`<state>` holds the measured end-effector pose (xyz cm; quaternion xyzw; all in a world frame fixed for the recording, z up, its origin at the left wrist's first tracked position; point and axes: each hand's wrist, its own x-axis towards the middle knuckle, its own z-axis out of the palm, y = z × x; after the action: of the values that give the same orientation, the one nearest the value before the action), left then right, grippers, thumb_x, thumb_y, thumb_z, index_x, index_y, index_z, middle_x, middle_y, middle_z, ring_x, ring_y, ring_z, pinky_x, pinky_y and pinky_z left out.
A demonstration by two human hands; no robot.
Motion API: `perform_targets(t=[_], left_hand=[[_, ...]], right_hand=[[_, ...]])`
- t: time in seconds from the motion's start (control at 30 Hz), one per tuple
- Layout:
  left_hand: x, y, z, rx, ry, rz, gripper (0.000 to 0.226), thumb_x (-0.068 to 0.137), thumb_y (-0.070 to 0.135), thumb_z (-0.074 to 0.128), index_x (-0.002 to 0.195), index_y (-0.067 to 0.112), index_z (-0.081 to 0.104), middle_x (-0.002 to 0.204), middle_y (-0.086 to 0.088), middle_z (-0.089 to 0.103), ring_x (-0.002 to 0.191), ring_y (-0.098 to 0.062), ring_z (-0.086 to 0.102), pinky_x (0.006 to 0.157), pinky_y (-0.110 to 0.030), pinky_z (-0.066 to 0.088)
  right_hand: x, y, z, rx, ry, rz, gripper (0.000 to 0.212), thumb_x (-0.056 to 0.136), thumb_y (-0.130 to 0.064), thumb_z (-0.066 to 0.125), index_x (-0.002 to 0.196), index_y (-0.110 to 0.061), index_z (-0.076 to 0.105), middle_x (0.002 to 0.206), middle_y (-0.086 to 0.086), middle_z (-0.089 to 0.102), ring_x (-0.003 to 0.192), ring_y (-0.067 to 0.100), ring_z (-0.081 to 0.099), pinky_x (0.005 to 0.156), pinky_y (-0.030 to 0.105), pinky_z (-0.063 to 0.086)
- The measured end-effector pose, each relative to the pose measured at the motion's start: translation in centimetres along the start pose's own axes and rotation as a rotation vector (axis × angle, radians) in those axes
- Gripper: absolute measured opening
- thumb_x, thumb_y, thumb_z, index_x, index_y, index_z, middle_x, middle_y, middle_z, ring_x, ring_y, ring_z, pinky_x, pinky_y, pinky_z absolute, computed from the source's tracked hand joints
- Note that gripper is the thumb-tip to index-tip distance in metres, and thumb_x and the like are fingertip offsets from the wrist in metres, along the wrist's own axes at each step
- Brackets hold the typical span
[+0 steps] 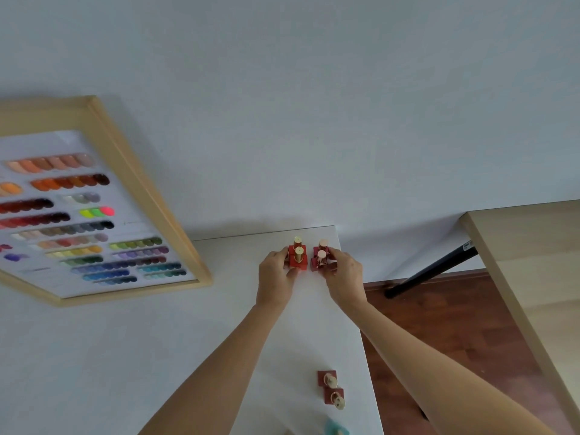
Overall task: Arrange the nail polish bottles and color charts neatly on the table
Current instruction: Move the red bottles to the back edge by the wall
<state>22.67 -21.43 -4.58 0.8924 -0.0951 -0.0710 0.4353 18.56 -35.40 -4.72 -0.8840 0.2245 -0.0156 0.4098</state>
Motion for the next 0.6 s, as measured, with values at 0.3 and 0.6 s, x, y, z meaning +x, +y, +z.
perform_targets(t=[0.3, 0.6], left_hand=[[2.1, 1.3, 1.8, -0.016, 0.068, -0.009, 0.020, 0.081, 0.005, 0.068, 0.101, 0.009, 0.068, 0.082, -0.012, 0.063, 0.077, -0.023, 0.063, 0.076, -0.040, 0.056], [4.4, 2.1, 3.1, -0.027, 0.113, -0.013, 0.010, 0.080, 0.004, 0.069, 0.089, 0.005, 0.068, 0.078, -0.009, 0.064, 0.070, -0.020, 0.058, 0.072, -0.036, 0.055]], right_hand=[[2.9, -0.6, 0.3, -0.025, 0.046, -0.040, 0.023, 0.086, 0.000, 0.055, 0.104, -0.011, 0.066, 0.086, 0.009, 0.066, 0.079, 0.023, 0.056, 0.072, 0.028, 0.043], [5.0, -0.5, -0.3, -0.013, 0.106, -0.036, 0.017, 0.084, 0.005, 0.048, 0.088, -0.005, 0.062, 0.071, 0.011, 0.060, 0.068, 0.027, 0.048, 0.063, 0.035, 0.040]])
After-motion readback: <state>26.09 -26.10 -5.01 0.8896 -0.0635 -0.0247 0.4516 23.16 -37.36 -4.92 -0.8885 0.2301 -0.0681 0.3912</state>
